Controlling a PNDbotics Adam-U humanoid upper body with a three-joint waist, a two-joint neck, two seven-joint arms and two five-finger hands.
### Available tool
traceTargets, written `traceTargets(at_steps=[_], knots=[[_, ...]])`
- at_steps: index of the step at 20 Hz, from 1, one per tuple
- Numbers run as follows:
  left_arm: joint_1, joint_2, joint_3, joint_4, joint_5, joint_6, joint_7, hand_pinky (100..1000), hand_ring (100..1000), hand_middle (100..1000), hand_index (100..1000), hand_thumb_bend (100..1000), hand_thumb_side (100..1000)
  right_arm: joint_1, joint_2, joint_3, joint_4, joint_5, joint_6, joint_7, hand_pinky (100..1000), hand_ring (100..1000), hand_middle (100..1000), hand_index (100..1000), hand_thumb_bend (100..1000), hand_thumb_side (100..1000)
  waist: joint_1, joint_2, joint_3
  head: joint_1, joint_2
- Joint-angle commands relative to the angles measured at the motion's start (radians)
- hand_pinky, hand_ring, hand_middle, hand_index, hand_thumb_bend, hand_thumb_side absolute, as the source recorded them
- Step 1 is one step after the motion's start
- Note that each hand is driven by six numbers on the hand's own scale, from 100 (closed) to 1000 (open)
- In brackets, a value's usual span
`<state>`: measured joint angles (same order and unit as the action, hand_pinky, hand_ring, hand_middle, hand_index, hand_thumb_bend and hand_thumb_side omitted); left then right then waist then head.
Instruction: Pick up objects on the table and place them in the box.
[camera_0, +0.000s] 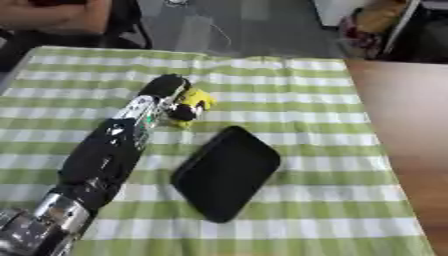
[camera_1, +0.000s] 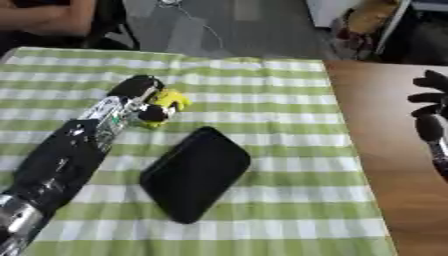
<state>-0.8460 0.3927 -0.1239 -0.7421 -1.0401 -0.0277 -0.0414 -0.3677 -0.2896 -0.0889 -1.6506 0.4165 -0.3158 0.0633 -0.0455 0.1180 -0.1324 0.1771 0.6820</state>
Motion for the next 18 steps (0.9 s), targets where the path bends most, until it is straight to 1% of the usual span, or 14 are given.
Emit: traceTargets(at_steps=[1,6,7,9,11,14,16,18], knots=[[-0.025,0.021,0.002,-0.026,-0.015,-0.003,-0.011,148,100,100,183,100,446,-0.012,-0.013,-0.006,-0.014,-0.002,0.000,0.000,582,703,788,928,642,998,-0.001,-0.013,0.001,0.005,-0.015],[-0.026,0.025,0.001,-0.039,-0.017,-0.006,-0.017,147,100,100,181,100,448,-0.011,-0.013,-0.007,-0.014,-0.001,0.000,0.000,582,703,788,928,641,999,-0.001,-0.014,0.003,0.004,-0.016],[-0.027,0.029,-0.002,-0.045,-0.018,-0.009,-0.020,180,100,100,181,100,446,-0.011,-0.013,-0.007,-0.014,-0.001,0.000,-0.001,582,703,788,928,641,999,-0.001,-0.014,0.003,0.003,-0.016],[-0.031,0.041,-0.008,-0.072,-0.017,-0.018,-0.029,192,100,100,181,100,443,-0.010,-0.014,-0.009,-0.014,-0.001,0.001,-0.002,582,703,788,928,641,1000,0.000,-0.015,0.003,0.001,-0.017],[-0.036,0.065,-0.017,-0.124,-0.012,-0.031,-0.045,182,100,100,180,100,439,-0.007,-0.017,-0.011,-0.013,0.001,0.002,-0.003,582,703,788,928,643,997,0.001,-0.017,0.005,-0.003,-0.015],[-0.046,0.102,-0.035,-0.235,0.013,-0.044,-0.072,179,100,100,179,100,438,-0.003,-0.019,-0.014,-0.011,0.003,0.003,-0.005,582,703,788,927,641,1000,0.004,-0.022,0.010,-0.006,-0.011],[-0.049,0.115,-0.050,-0.293,0.032,-0.045,-0.098,180,100,100,179,100,438,-0.002,-0.019,-0.014,-0.011,0.005,0.003,-0.006,582,703,788,928,641,1000,0.005,-0.024,0.011,-0.008,-0.012],[-0.048,0.119,-0.061,-0.327,0.046,-0.044,-0.125,183,100,100,179,100,437,-0.002,-0.019,-0.014,-0.011,0.006,0.003,-0.006,583,703,788,927,641,1000,0.004,-0.025,0.012,-0.008,-0.014]])
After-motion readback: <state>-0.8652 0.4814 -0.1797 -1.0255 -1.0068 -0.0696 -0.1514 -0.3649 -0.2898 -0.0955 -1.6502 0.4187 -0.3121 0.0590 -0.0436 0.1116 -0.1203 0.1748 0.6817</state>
